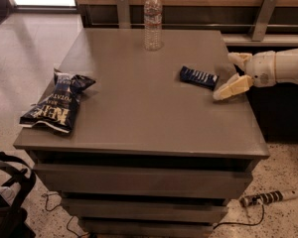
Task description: Move rxbar blueberry near blue chip bag
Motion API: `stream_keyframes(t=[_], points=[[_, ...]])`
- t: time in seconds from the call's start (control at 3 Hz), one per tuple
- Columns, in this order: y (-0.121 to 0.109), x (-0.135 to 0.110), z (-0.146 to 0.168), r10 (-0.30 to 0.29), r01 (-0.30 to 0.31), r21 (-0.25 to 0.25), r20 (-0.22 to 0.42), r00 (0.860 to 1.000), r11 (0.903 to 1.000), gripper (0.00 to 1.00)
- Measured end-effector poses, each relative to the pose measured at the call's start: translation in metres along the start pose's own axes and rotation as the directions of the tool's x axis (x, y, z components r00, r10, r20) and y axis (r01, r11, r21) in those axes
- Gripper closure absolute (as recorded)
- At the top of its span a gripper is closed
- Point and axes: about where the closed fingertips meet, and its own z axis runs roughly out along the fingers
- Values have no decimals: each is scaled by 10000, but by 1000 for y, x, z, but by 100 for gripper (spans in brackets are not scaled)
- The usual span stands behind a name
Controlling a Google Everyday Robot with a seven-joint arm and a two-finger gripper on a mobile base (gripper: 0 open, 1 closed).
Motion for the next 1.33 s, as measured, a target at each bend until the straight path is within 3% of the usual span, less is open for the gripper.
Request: stream_keyframes(t=[0.67,1.0,1.33], points=[[5,5,38,26,-23,-32,960,9954,10000,0],[5,4,39,25,-21,-38,985,9951,10000,16],[5,3,39,25,-21,-40,985,9951,10000,40]])
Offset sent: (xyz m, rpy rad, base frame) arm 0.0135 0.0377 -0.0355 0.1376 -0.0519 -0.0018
